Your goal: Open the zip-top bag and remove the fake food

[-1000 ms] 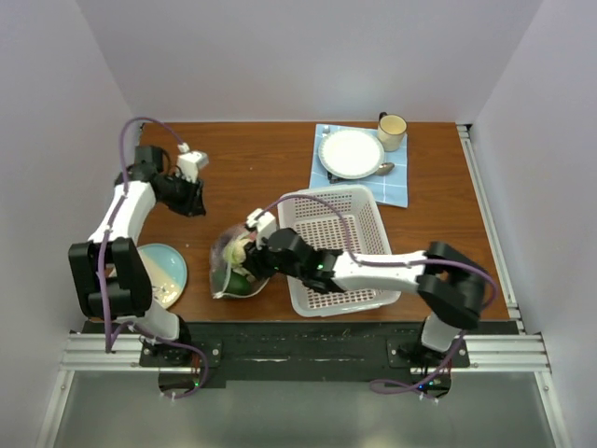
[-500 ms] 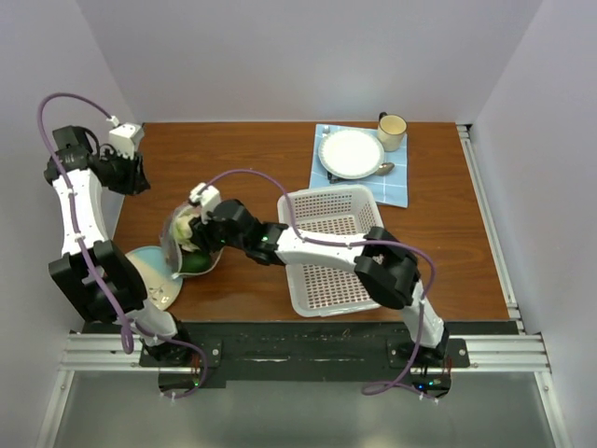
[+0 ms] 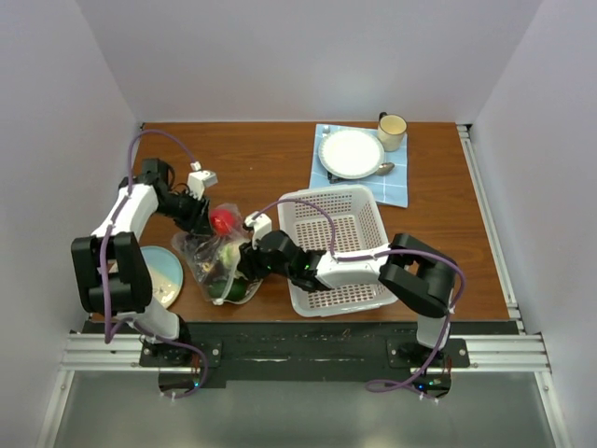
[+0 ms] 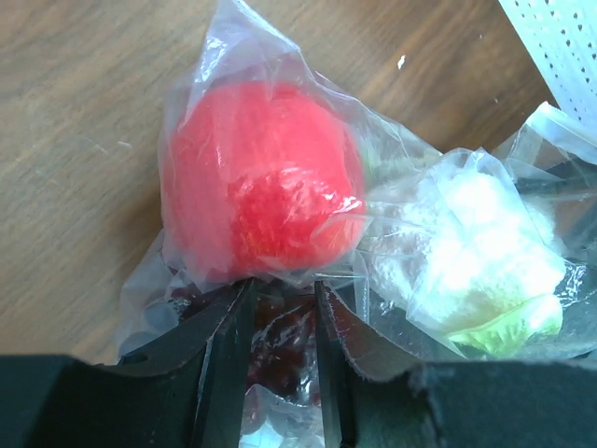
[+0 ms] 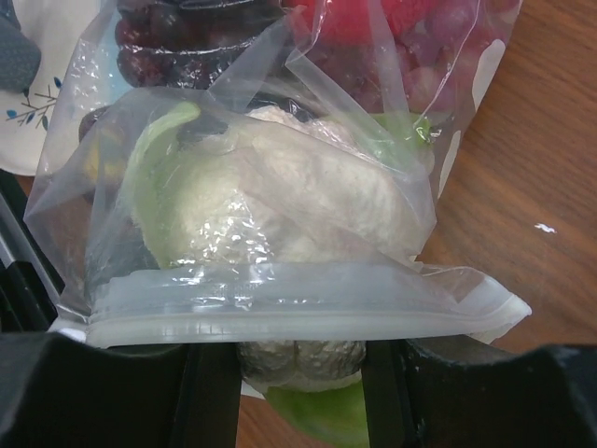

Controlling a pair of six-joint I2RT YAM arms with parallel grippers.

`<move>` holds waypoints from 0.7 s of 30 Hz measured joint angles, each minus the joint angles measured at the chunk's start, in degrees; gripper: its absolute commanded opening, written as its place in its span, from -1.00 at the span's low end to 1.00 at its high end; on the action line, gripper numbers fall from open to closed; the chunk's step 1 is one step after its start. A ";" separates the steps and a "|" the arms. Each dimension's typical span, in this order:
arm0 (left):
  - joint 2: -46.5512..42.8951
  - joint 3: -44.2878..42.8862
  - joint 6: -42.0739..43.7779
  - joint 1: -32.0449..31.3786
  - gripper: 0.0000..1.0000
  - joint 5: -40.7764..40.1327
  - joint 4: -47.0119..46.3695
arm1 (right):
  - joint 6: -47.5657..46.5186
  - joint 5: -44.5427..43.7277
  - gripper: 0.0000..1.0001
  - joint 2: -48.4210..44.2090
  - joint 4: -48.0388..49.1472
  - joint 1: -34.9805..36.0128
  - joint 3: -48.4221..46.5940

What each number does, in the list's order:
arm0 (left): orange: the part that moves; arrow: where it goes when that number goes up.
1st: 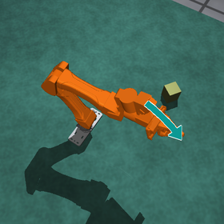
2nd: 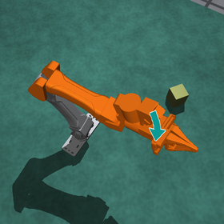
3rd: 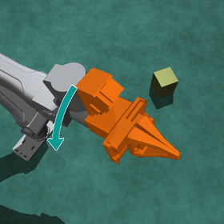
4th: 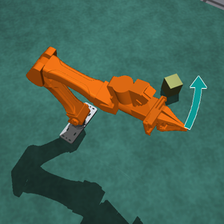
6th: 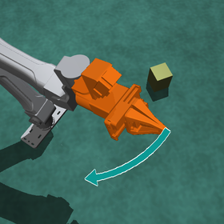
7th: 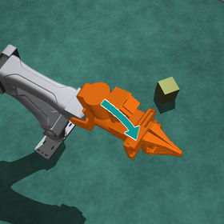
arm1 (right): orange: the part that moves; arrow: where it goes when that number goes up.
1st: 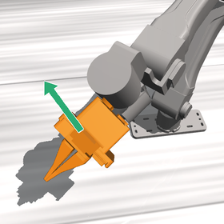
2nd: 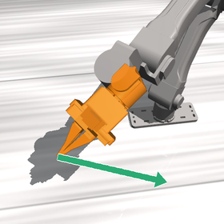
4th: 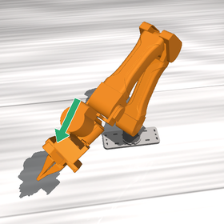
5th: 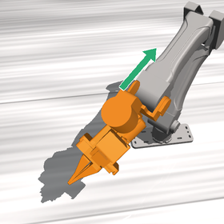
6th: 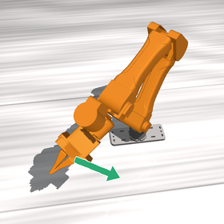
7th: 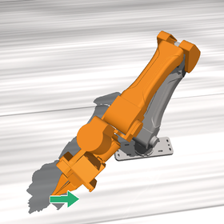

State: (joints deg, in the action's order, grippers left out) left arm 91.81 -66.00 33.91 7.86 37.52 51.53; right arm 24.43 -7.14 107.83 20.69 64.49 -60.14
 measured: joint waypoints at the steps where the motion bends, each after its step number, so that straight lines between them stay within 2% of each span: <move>1: -0.31 0.31 -0.22 -0.02 -0.26 0.07 -0.46 | 0.20 -0.13 -1.00 0.00 0.11 0.00 0.00; 7: -2.56 3.87 -1.18 -1.53 -0.42 -1.92 -5.84 | 1.53 -0.59 -1.00 -0.13 0.09 0.00 0.00; 11: -3.54 9.31 -1.44 -2.51 -0.64 -6.75 -12.52 | 1.57 -0.04 -1.00 -2.91 -0.98 0.00 1.11; 17: -3.63 13.14 -2.84 -3.10 -0.70 -13.09 -21.07 | 1.95 3.21 -1.00 -11.28 -1.40 0.00 2.67; 21: -3.34 13.29 -3.43 -3.91 -0.70 -14.05 -21.22 | 3.21 5.31 -0.99 -14.60 -0.83 0.00 5.86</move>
State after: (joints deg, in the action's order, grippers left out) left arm 88.47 -52.71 30.48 3.95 23.46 30.30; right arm 27.64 -1.83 93.23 19.86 64.49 -54.28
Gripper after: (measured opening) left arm 0.157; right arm 0.474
